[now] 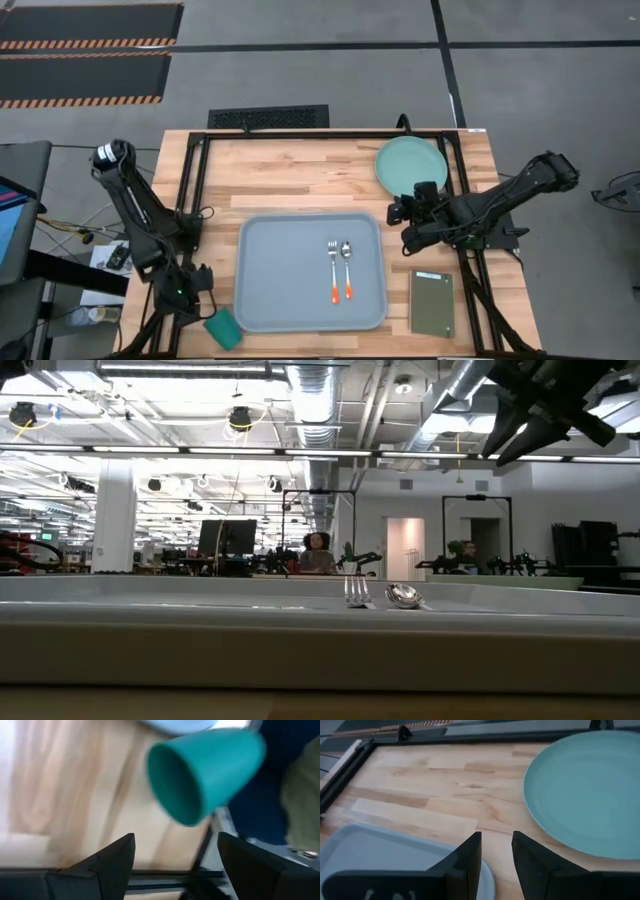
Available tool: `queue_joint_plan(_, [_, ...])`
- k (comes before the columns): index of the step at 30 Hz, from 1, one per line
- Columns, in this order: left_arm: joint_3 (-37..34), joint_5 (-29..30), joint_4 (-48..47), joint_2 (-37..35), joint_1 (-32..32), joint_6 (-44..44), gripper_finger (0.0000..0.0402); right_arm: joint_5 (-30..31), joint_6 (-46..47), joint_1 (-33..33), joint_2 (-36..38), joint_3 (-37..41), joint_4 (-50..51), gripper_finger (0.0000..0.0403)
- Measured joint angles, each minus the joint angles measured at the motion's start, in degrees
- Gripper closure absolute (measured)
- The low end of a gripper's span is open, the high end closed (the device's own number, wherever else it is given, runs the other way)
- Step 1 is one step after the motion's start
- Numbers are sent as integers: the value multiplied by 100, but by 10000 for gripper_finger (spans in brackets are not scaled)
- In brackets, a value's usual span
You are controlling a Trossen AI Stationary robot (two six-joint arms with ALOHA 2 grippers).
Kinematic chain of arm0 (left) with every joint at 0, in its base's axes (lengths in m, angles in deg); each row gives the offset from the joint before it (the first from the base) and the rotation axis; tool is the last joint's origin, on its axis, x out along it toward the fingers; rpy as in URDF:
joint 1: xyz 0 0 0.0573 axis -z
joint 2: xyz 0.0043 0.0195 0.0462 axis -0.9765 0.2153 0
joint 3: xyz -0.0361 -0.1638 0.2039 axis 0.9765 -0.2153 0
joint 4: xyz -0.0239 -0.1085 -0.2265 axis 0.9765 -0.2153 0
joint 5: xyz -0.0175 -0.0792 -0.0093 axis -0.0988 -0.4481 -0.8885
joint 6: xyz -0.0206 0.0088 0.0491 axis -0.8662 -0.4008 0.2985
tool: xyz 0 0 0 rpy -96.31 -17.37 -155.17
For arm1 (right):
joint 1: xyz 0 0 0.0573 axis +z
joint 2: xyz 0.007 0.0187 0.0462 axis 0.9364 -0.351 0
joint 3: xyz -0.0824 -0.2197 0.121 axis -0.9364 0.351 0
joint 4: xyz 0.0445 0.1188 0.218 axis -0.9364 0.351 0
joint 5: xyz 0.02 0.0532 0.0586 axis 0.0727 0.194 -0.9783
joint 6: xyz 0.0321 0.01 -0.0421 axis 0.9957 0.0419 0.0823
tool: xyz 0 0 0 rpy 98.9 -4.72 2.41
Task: Pick and place plate/cup/fork/spoon on tray
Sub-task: Move the green cup to the top left of the gray tray
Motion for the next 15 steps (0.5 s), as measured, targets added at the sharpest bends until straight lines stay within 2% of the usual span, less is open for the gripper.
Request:
queue_joint_plan(3, [0, 321, 264, -222, 43, -51, 132, -12, 2, 42, -217, 0, -14, 269])
queue_joint_plan(8, [4, 1620, 632, -386, 350, -160, 132, -63, 187, 42, -716, 0, -178, 269])
queue_joint_plan(15, [7, 1700, 536, 196, 705, -155, 132, -482, 201, 40, -1130, 0, -478, 269])
